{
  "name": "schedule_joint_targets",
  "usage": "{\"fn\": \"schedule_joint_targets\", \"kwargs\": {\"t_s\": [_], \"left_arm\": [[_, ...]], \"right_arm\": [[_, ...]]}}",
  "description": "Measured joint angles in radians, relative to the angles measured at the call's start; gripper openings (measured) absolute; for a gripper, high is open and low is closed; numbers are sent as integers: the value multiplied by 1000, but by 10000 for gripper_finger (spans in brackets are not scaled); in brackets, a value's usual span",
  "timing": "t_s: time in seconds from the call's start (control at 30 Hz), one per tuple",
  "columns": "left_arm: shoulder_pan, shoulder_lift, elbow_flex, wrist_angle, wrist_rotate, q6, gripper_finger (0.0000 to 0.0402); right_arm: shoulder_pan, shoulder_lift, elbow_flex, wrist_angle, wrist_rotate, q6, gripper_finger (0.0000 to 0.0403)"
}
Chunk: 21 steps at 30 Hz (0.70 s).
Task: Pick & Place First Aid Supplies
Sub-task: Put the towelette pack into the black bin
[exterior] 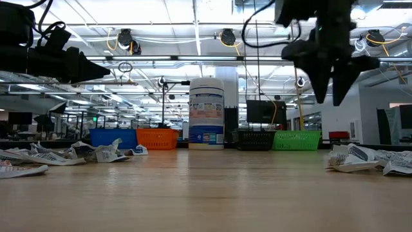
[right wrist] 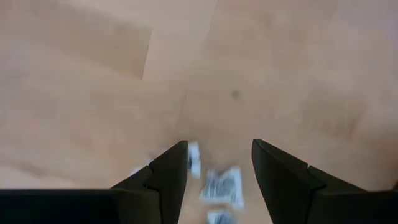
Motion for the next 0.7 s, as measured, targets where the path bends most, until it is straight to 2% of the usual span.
{"fn": "schedule_joint_targets", "kwargs": {"t_s": [0.23,0.7], "left_arm": [[0,0,0,0,0,0,310],[0,0,0,0,0,0,310]], "right_arm": [[256,-31,-14,8,8,238,170],[680,-90,-196,32,-5,811,169]]}}
